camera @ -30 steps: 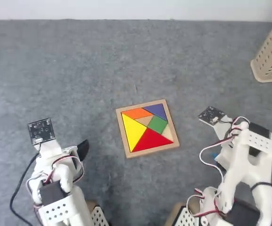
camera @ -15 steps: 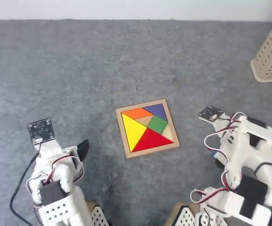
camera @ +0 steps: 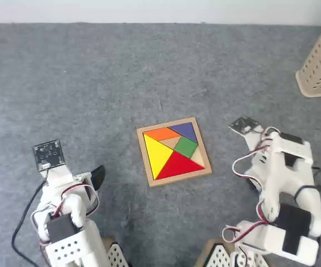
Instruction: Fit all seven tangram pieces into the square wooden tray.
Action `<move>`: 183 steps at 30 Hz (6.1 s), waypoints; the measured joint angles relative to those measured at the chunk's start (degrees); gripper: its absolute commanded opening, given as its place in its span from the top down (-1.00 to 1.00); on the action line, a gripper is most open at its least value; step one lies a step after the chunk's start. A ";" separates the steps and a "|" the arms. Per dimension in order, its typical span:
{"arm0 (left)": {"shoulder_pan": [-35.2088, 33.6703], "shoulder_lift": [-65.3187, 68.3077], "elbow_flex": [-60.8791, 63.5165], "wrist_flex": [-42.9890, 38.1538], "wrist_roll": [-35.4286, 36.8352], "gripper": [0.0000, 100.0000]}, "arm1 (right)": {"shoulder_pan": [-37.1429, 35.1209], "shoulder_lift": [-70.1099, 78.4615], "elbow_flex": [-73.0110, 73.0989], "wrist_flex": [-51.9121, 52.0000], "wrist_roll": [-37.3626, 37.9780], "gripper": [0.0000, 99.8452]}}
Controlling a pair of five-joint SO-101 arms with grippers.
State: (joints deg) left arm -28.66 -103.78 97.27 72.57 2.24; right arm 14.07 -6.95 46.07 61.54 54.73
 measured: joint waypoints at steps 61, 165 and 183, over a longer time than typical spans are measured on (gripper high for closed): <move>0.00 0.00 0.00 0.00 0.00 0.29 | -45.01 24.70 -44.04 15.38 10.20 0.88; 0.00 0.00 0.00 0.00 0.00 0.29 | -41.05 17.32 -25.76 -5.71 -39.56 0.99; 0.00 0.00 0.00 0.00 0.00 0.29 | -40.97 10.46 -25.41 -2.64 -39.47 0.99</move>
State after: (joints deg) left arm -28.66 -103.78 97.27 72.57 2.24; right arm -26.90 3.52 20.66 58.90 15.25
